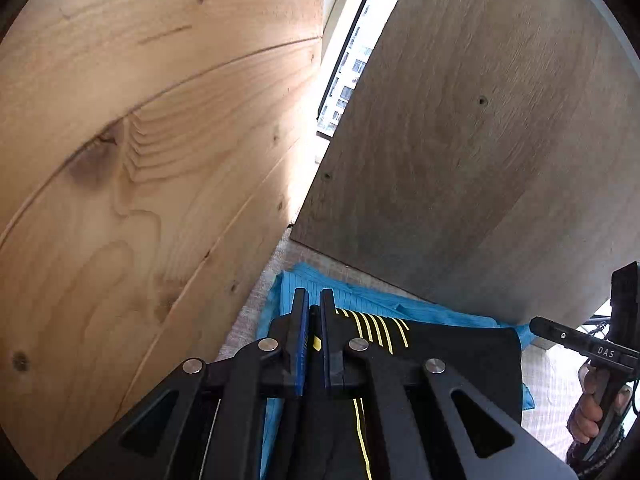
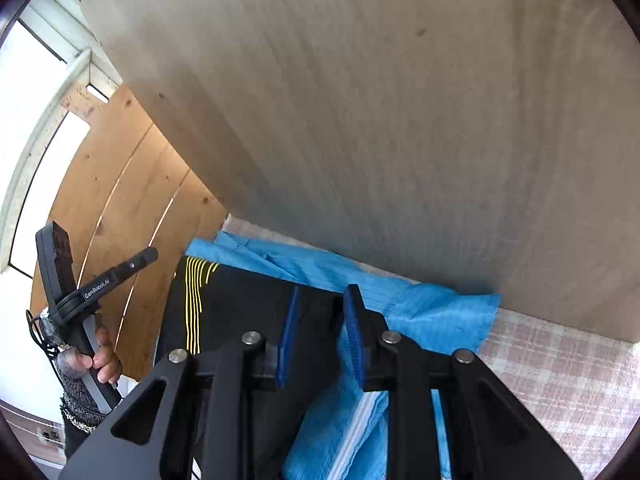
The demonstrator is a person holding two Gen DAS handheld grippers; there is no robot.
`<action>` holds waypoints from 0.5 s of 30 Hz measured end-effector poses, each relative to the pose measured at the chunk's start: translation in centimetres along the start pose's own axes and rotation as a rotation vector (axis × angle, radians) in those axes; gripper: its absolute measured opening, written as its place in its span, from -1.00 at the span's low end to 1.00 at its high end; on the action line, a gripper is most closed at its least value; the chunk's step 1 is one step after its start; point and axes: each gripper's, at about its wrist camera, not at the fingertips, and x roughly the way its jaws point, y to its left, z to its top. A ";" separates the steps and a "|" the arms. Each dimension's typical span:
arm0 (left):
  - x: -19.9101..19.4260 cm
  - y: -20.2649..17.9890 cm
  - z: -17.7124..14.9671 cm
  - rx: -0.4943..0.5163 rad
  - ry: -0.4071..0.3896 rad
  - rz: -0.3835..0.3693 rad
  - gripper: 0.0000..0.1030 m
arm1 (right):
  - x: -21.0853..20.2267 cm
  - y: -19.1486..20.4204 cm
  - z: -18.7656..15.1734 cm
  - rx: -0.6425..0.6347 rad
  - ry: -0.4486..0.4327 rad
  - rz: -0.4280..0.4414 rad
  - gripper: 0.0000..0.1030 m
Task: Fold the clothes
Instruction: 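Grasp the folded shorts with both grippers and lay them onto the blue shirt, then open both grippers to release the shorts on the blue shirt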
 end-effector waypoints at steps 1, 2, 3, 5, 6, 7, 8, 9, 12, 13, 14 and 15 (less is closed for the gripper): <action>-0.5 -0.2 -0.2 0.010 -0.008 -0.009 -0.93 | -0.9 0.3 -0.4 -0.009 -0.022 0.018 -0.55; -1.0 -0.5 -0.5 0.027 -0.008 -0.024 -0.93 | -1.4 0.9 -0.9 -0.032 -0.028 0.037 -0.55; -1.4 -1.0 -1.0 0.048 -0.002 -0.042 -0.93 | -1.7 1.9 -1.5 -0.065 -0.031 0.051 -0.55; -1.5 -2.0 -2.3 0.079 0.040 -0.084 -0.93 | -1.5 4.3 -3.5 -0.161 -0.008 0.057 -0.55; -1.5 -2.4 -3.2 0.089 0.063 -0.101 -0.87 | -1.2 5.6 -4.6 -0.212 0.009 0.056 -0.55; -1.3 -2.7 -4.1 0.099 0.086 -0.111 -0.82 | -0.7 6.7 -5.9 -0.264 0.034 0.048 -0.55; -1.0 -3.0 -5.1 0.113 0.111 -0.114 -0.80 | 0.0 7.3 -7.4 -0.318 0.061 0.015 -0.55; -0.5 -3.0 -6.1 0.123 0.135 -0.103 -0.77 | 0.7 7.9 -8.8 -0.371 0.089 -0.017 -0.55; 1.1 -2.3 -8.6 0.129 0.209 -0.027 -0.76 | 2.7 9.6 -13.0 -0.530 0.171 -0.115 -0.55; 1.1 -2.0 -9.2 0.115 0.228 -0.014 -0.76 | 3.0 9.6 -14.0 -0.577 0.189 -0.161 -0.55; 0.8 -1.8 -9.6 0.107 0.234 0.000 -0.76 | 2.6 9.3 -14.5 -0.606 0.187 -0.198 -0.55; 0.5 -1.6 -10.1 0.099 0.240 0.015 -0.76 | 2.2 9.1 -15.0 -0.634 0.185 -0.235 -0.55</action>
